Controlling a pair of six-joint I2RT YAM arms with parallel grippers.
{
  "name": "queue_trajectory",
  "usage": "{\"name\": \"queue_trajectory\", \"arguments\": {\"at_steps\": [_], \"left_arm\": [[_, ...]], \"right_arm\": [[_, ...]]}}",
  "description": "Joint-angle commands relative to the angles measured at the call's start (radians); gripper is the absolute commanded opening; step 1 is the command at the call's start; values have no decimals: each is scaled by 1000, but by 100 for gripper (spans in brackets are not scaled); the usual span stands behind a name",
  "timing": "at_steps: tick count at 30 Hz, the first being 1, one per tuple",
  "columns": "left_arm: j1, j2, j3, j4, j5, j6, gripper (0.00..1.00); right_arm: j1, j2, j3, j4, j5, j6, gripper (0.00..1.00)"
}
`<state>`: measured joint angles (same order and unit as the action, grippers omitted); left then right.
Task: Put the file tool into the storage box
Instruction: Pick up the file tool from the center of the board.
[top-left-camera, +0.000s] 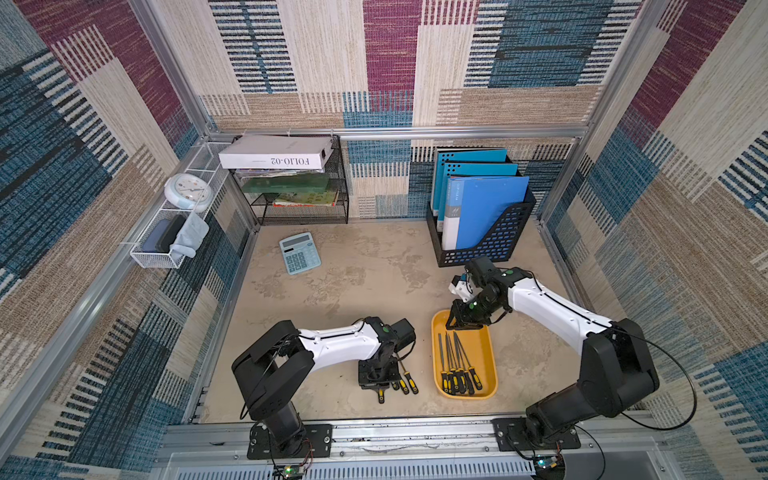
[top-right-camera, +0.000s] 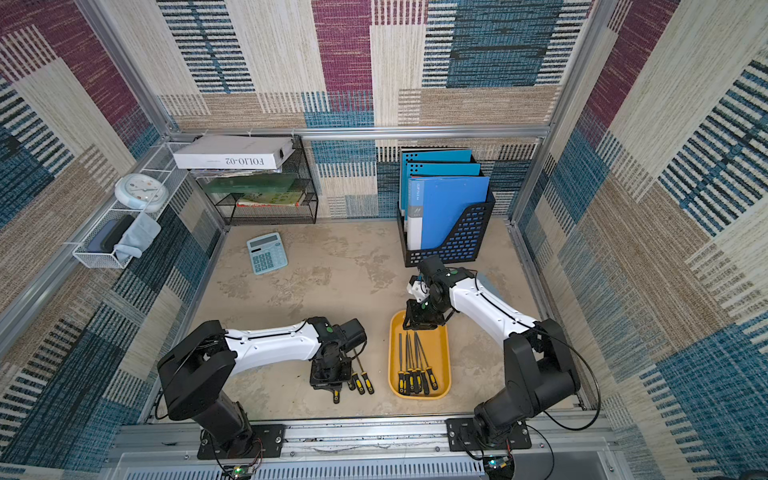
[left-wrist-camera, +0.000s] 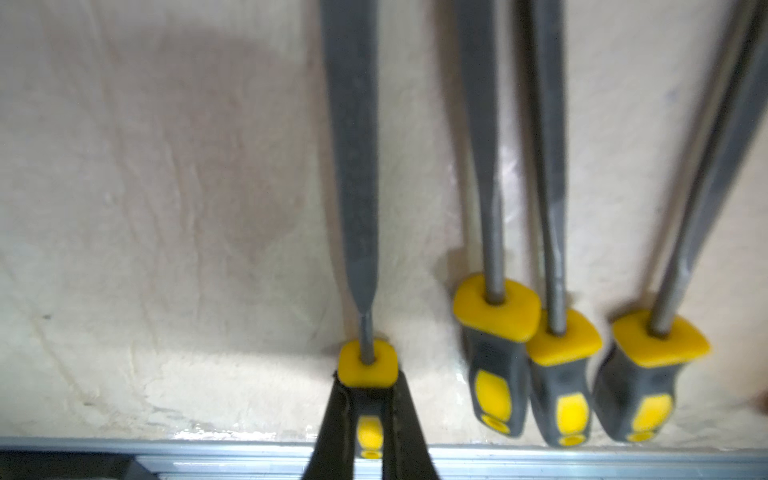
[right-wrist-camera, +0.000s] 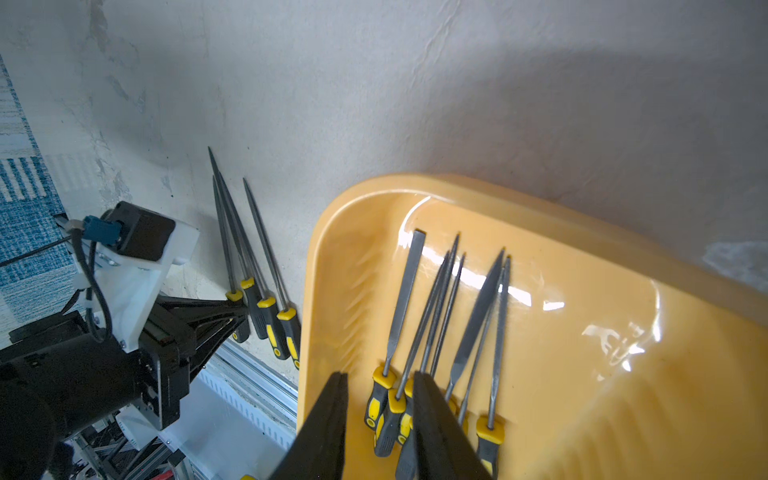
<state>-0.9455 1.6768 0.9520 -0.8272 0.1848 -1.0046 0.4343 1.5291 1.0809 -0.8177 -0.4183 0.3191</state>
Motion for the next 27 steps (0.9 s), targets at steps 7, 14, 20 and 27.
{"name": "queue_trajectory", "arguments": {"at_steps": [7,14,20,27], "left_arm": [[0,-219,44,-131,40,146,0],[1,-266,104,21,288,250,0],[2,-199,173,54,313,254,0],[1,-169,203,50,313,266,0]], "right_arm": [[0,-38,-21,117,-241,27,41],[16,-86,-147,480,-502,277,47],[56,-78,-161,502,-501,316,47],[88,-78,-209,501,-469,341,42]]}}
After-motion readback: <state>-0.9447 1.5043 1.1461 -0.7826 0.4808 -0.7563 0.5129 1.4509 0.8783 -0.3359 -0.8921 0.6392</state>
